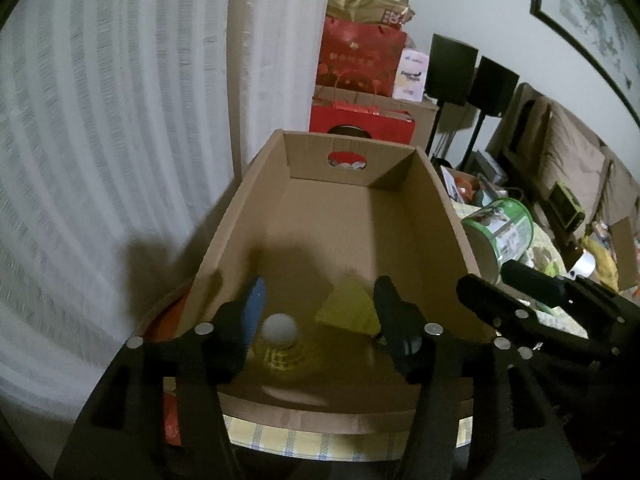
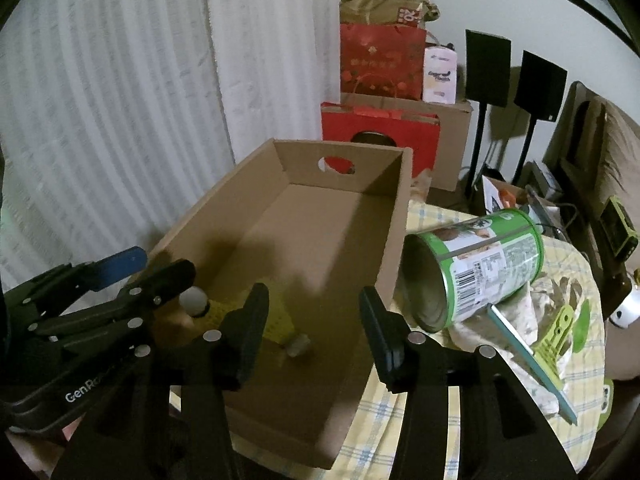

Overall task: Organize objects
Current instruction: 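Lower the shuttlecock into the box and open the right gripper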

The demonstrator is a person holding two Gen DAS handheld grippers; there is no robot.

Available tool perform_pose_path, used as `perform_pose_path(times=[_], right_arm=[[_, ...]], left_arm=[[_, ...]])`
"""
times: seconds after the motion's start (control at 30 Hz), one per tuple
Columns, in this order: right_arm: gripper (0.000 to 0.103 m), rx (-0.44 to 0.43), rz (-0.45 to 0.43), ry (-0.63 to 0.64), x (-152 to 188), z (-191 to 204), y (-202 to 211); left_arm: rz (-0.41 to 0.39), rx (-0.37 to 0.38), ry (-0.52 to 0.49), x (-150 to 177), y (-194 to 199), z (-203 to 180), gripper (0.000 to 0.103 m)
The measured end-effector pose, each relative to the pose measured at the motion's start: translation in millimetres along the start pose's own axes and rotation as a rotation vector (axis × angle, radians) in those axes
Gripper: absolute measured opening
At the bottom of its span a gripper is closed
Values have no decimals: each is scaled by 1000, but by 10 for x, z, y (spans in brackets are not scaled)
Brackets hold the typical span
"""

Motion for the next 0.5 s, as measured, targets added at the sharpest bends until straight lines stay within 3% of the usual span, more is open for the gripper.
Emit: perform_pose_path(times=[0.1, 0.27, 0.5], right_arm=[[55, 15, -10, -8, 1, -54, 40], [74, 76, -39, -12, -8, -182, 128], [83, 146, -74, -22, -33, -382, 287]], left_arm=[[-4, -6, 1, -8, 9, 8, 65], [-17, -15, 5, -25, 32, 11, 76], [-25, -15, -7, -50, 40, -52, 90]])
Point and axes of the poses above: each gripper's, at about its wrist camera, not at the fingertips, and y roughly against the way its jaws point, z to its left, x to its underside, the point moved 4 cm from there along -y, roughly the way its jaws point, and after that the axes turned 2 degrees about y, right-handed, at the moved point
